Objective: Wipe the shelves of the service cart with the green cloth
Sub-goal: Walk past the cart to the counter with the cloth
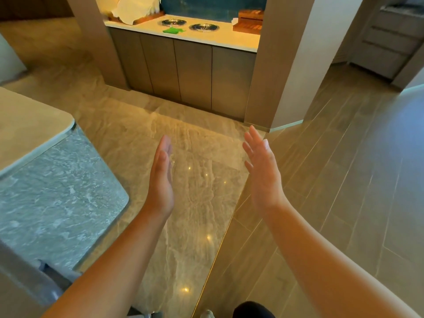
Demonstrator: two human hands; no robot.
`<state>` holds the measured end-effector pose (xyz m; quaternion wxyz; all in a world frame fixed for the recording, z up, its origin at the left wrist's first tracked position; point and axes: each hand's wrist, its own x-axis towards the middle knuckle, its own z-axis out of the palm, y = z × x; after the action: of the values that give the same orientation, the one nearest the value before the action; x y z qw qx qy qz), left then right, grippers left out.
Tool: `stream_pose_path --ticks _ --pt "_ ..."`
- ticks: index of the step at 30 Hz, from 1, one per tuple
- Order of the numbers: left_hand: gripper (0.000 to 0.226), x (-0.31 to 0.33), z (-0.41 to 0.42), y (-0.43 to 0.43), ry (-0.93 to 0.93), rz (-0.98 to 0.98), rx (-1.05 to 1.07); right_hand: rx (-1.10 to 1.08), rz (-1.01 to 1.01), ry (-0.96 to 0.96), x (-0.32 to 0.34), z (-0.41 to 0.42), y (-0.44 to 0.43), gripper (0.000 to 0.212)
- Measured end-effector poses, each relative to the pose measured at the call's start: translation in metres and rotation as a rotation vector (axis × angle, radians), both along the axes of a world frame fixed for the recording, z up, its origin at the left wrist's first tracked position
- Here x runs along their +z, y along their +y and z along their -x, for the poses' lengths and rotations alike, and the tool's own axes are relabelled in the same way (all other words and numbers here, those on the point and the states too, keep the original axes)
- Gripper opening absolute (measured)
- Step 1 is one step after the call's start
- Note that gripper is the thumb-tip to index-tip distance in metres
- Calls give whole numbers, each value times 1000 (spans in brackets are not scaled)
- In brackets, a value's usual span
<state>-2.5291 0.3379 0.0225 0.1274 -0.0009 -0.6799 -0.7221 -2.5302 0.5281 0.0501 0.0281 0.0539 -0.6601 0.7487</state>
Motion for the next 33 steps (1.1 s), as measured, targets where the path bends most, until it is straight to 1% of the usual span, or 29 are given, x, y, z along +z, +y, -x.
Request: stream_pose_path --ticks 3,9,17,19,21,23,24,27,31,33 --pt "130 -5 33 -7 -17 -5 0 1 9 -15 -7 33 -7 66" --pt "129 -16 104 -11 -38 8 22 37 -11 -31 -23 109 -13 79" --pt "134 -5 226 -6 -55 -11 91 108 12 -23 -20 239 -8 69" --pt "132 -3 253 -4 -57 -12 112 130 20 -32 -17 270 -5 65" --pt "127 -4 275 -2 -62 2 133 155 17 -23 -16 299 -4 64" --pt "116 -6 294 -3 -85 -1 149 174 23 -31 -15 324 -4 64" --pt "117 -6 303 -5 -95 -6 159 179 35 -41 -15 335 -4 65" --pt "129 -5 330 -11 -88 11 191 190 46 -40 -16 366 -7 70" --pt "114 -10 374 -22 -92 -9 204 202 34 -50 -22 408 -17 72" --pt "123 -15 396 -28 -91 10 193 203 14 -47 -26 429 -24 71"
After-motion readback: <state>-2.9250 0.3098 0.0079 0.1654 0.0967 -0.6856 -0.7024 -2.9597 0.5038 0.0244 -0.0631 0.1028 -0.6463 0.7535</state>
